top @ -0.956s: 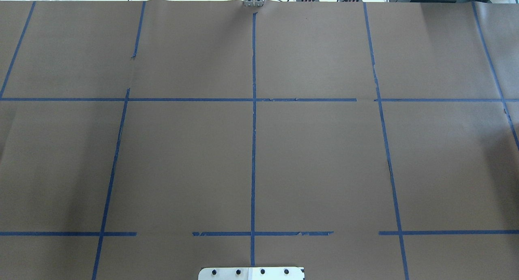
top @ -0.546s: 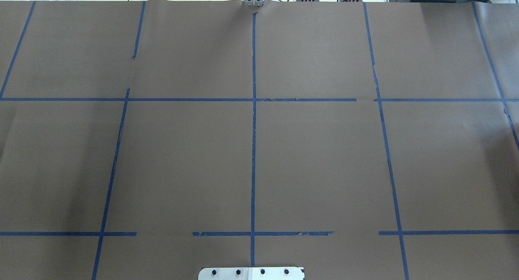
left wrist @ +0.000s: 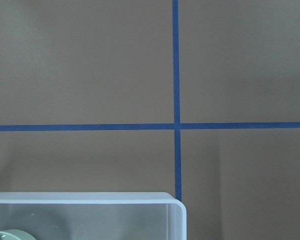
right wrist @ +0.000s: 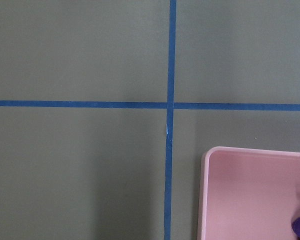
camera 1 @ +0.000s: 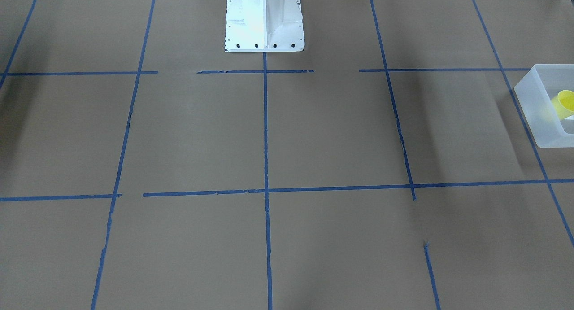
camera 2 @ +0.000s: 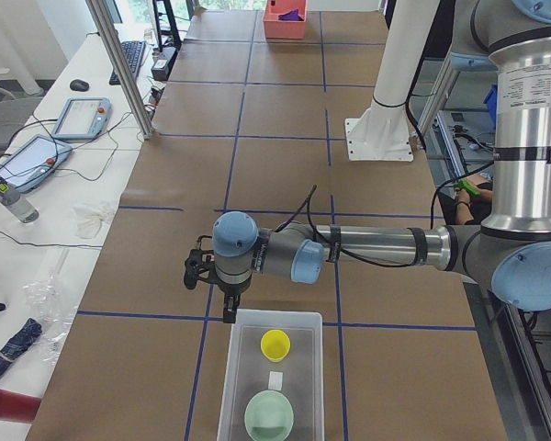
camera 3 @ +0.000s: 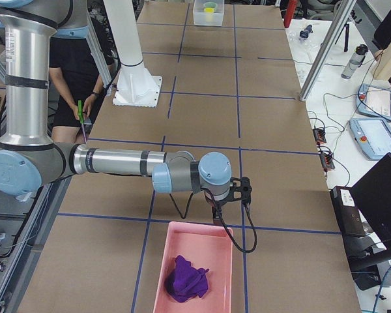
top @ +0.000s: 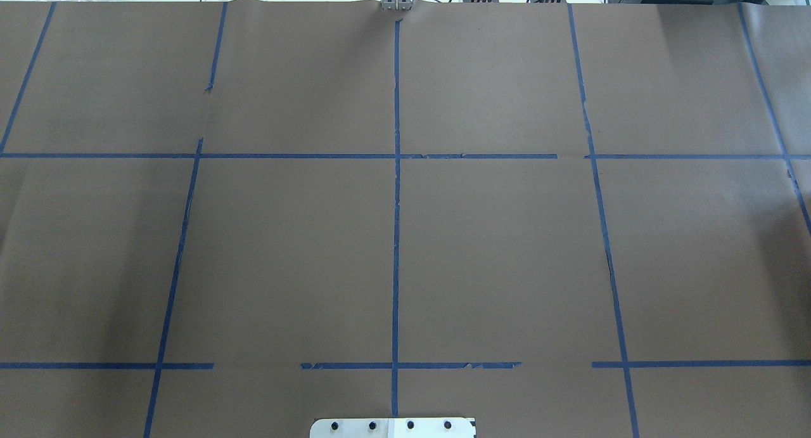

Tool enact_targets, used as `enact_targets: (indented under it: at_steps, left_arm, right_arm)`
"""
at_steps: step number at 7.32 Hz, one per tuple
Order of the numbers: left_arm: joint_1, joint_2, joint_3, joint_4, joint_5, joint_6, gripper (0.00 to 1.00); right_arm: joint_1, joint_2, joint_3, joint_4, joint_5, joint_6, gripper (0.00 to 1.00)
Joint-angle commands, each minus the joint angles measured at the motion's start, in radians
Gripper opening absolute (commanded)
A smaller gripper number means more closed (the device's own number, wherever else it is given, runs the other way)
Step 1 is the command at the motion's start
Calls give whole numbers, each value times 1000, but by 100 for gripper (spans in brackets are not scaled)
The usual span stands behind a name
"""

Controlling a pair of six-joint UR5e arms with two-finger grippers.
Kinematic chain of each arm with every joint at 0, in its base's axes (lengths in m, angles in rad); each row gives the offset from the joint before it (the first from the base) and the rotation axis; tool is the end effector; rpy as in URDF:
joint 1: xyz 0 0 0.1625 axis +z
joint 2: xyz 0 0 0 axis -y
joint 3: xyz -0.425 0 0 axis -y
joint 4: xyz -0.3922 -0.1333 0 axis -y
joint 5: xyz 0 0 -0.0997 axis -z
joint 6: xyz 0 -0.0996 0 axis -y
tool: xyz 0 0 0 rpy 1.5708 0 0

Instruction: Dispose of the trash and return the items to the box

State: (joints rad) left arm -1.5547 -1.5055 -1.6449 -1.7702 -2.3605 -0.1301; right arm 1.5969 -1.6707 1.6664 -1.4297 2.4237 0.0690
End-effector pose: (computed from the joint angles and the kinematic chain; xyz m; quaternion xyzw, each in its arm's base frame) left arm -0.0549 -0.4774 0.6311 0.0677 0.3886 -0.0124 0.9188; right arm 0.0702 -0.4558 0.6384 0.0534 -0.4139 0.0149 0.9086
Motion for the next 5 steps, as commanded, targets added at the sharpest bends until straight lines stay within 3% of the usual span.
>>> enact_targets:
  at_steps: [1, 5]
  left_arm:
    - [-4, 2, -3, 0, 12, 9, 100]
    - [-8, 5, -9, 2, 13, 12, 100]
  right_arm:
    - [0, 0, 1, 0, 0, 0, 100]
    - [0, -1, 0, 0, 0, 0, 100]
